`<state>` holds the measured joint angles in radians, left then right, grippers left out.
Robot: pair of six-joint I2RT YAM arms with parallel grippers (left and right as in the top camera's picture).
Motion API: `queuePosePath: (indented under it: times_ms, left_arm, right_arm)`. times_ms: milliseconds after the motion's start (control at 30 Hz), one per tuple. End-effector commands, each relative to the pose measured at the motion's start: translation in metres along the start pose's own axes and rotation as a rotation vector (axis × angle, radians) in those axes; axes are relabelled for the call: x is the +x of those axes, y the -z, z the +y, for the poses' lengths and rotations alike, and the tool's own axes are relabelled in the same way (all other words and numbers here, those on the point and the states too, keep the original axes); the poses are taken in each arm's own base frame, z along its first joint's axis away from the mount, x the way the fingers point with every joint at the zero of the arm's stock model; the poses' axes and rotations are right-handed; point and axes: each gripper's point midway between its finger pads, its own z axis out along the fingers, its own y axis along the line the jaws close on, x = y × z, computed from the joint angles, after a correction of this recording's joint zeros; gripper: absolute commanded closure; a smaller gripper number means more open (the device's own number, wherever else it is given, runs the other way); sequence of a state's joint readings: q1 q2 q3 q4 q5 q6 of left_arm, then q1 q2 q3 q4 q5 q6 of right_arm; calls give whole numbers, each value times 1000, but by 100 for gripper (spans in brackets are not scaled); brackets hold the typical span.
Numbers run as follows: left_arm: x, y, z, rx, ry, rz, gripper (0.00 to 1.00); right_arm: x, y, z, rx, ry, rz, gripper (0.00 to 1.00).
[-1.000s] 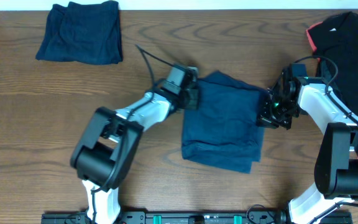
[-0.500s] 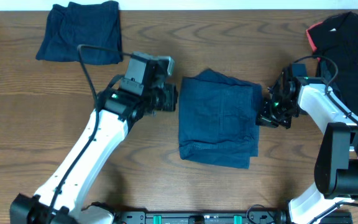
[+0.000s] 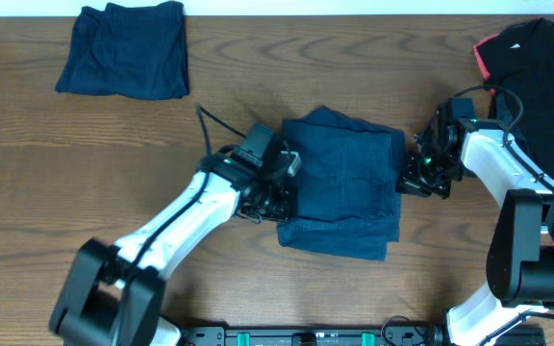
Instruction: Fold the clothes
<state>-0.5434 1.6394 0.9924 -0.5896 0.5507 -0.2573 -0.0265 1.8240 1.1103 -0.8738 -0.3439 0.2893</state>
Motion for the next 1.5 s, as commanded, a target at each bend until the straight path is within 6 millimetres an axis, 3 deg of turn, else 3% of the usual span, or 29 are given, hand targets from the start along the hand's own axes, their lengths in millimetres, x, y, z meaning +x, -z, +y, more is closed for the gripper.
queuePosePath:
  times_ms: [0,167,300,433,633,667,700,733,767,933,1067,1300,1467]
  left_arm:
    - [19,-23,5,38,30,101,89]
    - [40,-48,23,23,90,221,93]
    - [49,-49,28,8,104,258,94]
    - [47,-39,24,-4,93,240,94]
    - [34,2,24,-125,31,115,93]
    - [30,10,21,-130,15,81,85]
    - [24,18,17,-129,-3,40,55]
    - [20,25,14,-127,-18,4,11]
    - [15,34,12,-130,-32,-38,2]
    - [-10,59,22,-161,-52,-176,2]
    - [-32,61,40,-156,-30,-229,2]
    - [-57,32,62,-62,-9,-218,2]
    - [-57,4,56,57,-2,-161,2]
  right_arm:
    - [4,-3,4,0,-2,15,97]
    - [6,-3,3,1,0,19,97]
    - [6,-3,3,2,-1,21,97]
    - [5,-3,3,1,0,18,97]
    - [5,-3,3,1,0,17,96]
    - [5,-3,3,1,0,17,97]
    - [5,-3,3,0,1,16,96]
    - [4,-3,3,0,1,15,96]
    - [4,-3,4,0,1,13,96]
    - [3,-3,4,-1,3,11,95]
    - [3,-3,4,-1,3,11,95]
    - [8,-2,12,-49,-1,34,95]
    - [8,-2,12,-48,-1,34,94]
